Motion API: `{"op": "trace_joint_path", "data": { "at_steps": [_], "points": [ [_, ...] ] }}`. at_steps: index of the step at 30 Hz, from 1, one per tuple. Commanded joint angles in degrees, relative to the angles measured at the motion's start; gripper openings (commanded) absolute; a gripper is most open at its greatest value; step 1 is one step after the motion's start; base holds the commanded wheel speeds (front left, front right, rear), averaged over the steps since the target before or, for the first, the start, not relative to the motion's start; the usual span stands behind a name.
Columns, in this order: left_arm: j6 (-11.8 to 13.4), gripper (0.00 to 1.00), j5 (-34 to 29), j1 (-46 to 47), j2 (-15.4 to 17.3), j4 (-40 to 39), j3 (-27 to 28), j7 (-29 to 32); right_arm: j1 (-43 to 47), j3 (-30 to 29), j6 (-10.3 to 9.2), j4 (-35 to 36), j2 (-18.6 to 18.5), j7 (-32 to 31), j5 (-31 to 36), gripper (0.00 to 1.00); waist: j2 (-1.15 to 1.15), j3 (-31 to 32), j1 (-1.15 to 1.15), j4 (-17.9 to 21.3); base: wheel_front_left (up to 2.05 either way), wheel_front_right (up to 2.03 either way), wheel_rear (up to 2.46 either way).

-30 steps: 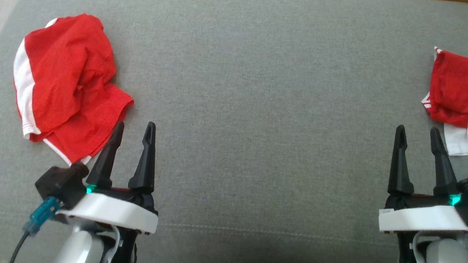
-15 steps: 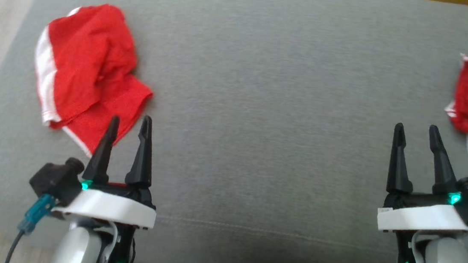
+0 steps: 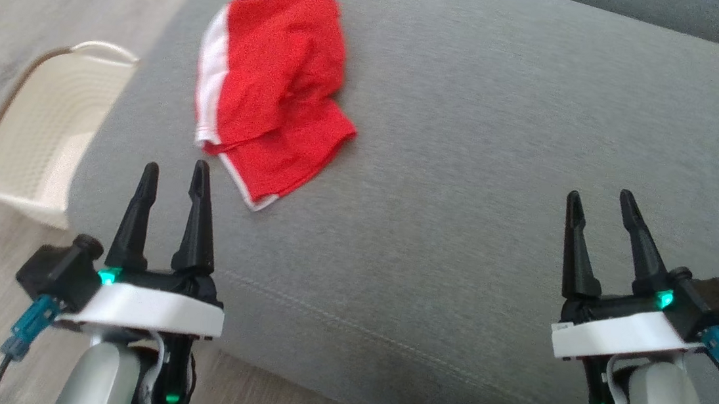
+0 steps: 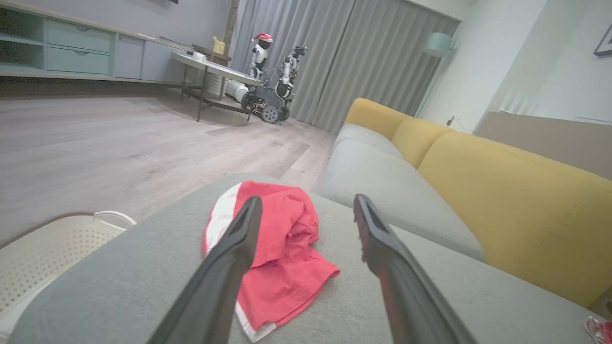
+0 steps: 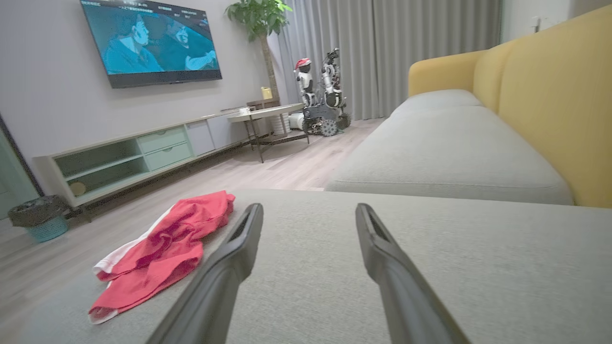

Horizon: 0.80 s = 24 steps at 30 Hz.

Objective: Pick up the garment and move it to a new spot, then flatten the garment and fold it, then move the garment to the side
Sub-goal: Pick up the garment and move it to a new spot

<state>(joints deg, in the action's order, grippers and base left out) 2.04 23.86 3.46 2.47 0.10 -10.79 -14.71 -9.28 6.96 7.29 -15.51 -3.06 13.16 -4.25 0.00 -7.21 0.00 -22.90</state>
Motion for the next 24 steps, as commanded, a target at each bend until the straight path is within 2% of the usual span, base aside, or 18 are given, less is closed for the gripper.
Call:
{"op": "trace_joint_path", "data": {
  "at_steps": [1,5,10,18,24],
  "points": [
    [0.25,1.0,0.13,1.03,0.41,-2.18,1.98,-0.29,0.0,1.54,0.2,2.09,0.18,0.02,0.17,1.0,0.0,0.18,0.0,-2.36,0.0,0.0,0.0],
    [0.47,1.0,0.2,0.27,0.41,-2.33,2.4,-0.29,0.23,1.94,0.2,2.29,0.18,-0.32,-0.51,1.0,0.0,0.43,0.0,-4.39,0.0,0.0,0.0],
    [0.71,1.0,0.62,-0.35,0.41,-2.08,3.42,-0.29,0.47,2.62,0.2,2.42,0.18,-0.69,-0.72,1.0,0.0,0.53,0.0,-4.99,0.0,0.0,0.0],
    [0.37,1.0,2.07,1.5,0.41,-0.02,6.5,-0.29,-0.11,3.05,0.2,3.28,0.18,-1.39,-0.39,1.0,0.0,-1.58,0.0,-2.92,0.0,0.0,0.0],
    [-1.69,1.0,1.43,6.49,0.41,6.44,8.78,-0.29,-1.43,1.49,0.2,5.79,0.14,-3.04,2.32,1.0,0.0,-5.9,0.0,-0.41,0.0,0.0,0.0]
  ]
}}
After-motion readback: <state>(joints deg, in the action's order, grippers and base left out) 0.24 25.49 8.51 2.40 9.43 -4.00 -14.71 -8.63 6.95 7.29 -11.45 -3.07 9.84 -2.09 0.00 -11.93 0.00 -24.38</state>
